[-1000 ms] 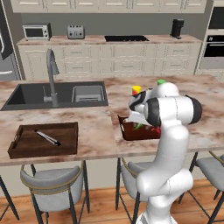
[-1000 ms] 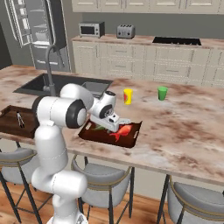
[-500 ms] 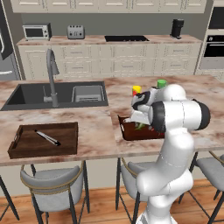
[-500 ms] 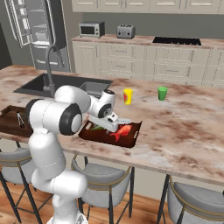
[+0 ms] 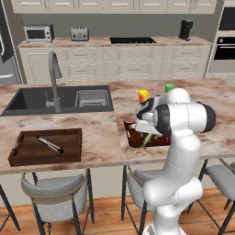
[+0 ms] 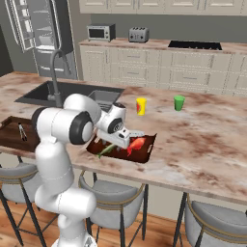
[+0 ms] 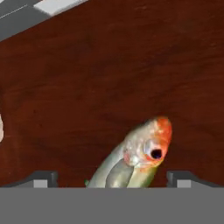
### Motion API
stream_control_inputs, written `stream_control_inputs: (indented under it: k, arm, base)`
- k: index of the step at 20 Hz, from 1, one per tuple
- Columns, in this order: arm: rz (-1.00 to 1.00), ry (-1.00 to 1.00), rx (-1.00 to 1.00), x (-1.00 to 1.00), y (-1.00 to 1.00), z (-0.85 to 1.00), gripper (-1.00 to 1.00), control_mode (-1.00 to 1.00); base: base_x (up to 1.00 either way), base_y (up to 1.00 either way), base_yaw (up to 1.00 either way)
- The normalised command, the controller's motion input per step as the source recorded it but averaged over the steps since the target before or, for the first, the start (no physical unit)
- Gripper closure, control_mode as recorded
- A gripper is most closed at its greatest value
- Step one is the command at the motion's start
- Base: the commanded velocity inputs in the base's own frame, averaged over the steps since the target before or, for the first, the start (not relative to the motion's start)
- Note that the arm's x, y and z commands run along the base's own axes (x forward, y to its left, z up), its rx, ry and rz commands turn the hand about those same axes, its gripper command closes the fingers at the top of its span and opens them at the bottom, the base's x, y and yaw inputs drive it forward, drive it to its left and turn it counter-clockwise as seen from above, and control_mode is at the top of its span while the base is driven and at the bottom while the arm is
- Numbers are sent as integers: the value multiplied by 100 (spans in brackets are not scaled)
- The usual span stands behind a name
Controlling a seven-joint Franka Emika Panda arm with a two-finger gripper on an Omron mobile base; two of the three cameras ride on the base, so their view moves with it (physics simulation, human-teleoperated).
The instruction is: Gather the onion and avocado from the fridge and place them on a tray on the dining counter. Then gather the fishs from the fridge and place them on the other tray.
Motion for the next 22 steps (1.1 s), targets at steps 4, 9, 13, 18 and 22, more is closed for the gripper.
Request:
stream_control_inputs:
  k: [4, 9, 13, 18, 22]
  arm:
    - [12, 2, 0, -6, 0, -6, -100, -100]
    - [10, -2, 0, -44, 0, 44, -100, -100]
    - [10, -5, -1, -55, 0, 64, -100, -100]
    - [12, -3, -3, -62, 8, 69, -100, -100]
    - [14, -3, -4, -81, 33, 59, -100, -100]
  base:
    - [0, 0, 0]
    - [0, 0, 0]
    - [0, 0, 0]
    - [0, 0, 0]
    - [0, 0, 0]
